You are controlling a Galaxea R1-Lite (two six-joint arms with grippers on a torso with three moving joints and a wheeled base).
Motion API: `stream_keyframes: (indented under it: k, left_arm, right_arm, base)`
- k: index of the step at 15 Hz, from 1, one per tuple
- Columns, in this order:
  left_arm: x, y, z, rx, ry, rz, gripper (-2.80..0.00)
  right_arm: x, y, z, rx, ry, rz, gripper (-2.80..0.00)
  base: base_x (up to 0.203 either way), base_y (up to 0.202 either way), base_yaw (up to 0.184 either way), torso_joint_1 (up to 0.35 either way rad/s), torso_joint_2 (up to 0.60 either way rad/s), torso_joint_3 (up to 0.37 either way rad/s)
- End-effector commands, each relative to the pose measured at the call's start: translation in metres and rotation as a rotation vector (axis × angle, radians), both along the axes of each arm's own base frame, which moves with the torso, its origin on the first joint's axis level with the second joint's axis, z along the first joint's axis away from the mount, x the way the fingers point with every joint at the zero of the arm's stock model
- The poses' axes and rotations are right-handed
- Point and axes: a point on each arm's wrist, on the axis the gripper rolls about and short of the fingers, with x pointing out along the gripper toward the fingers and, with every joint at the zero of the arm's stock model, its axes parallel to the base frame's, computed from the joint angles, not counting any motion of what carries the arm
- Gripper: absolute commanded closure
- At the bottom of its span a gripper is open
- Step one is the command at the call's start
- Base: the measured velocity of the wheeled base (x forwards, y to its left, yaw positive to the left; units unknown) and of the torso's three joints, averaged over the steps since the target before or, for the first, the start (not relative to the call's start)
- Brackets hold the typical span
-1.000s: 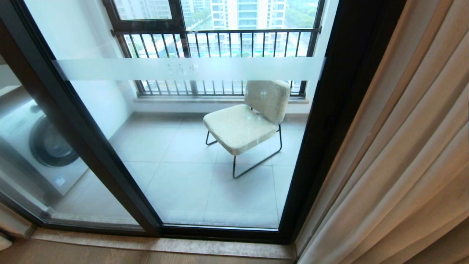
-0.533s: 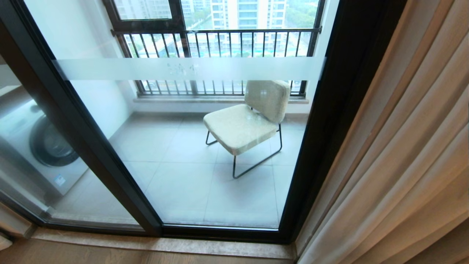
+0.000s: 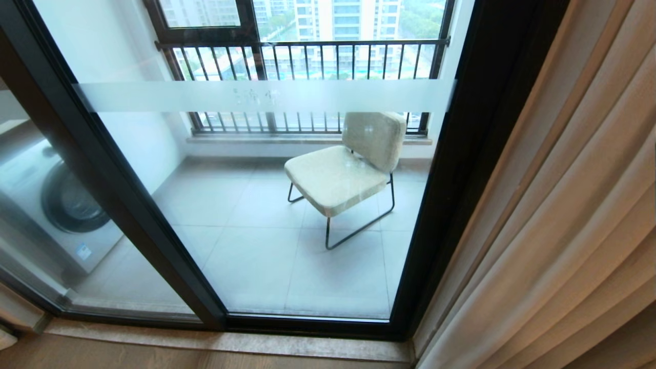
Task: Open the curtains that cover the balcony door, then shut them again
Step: Close the inner curtains on both sides
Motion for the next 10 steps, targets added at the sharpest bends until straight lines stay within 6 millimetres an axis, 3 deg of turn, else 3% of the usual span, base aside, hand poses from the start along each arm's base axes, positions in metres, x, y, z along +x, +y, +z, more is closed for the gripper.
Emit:
stream_keyframes:
  k: [1, 6, 7, 10]
  left_arm:
    - [0.000, 0.000, 0.000, -0.001, -0.001, 0.001, 0.00]
    - [0.000, 0.000, 0.000, -0.001, -0.001, 0.000, 0.00]
    - [0.000, 0.000, 0.000, -0.001, -0.001, 0.001, 0.00]
    - [0.000, 0.000, 0.000, -0.001, -0.001, 0.000, 0.00]
  right_arm:
    - [0.027, -0.010, 0.000, 0.009, 0.023, -0.005, -2.80]
    - [0.053, -0.018, 0.011, 0.005, 0.000, -0.004, -2.80]
    - [0.053, -0.018, 0.011, 0.004, -0.001, -0.004, 0.00]
    - [0.050, -0.017, 0.012, 0.002, -0.006, -0.008, 0.00]
  base:
    - [0.000, 0.000, 0.000, 0.000, 0.00, 0.000]
    - [0.000, 0.000, 0.000, 0.000, 0.00, 0.000]
    - [0.000, 0.000, 0.000, 0.000, 0.00, 0.000]
    - [0.000, 0.000, 0.000, 0.000, 0.00, 0.000]
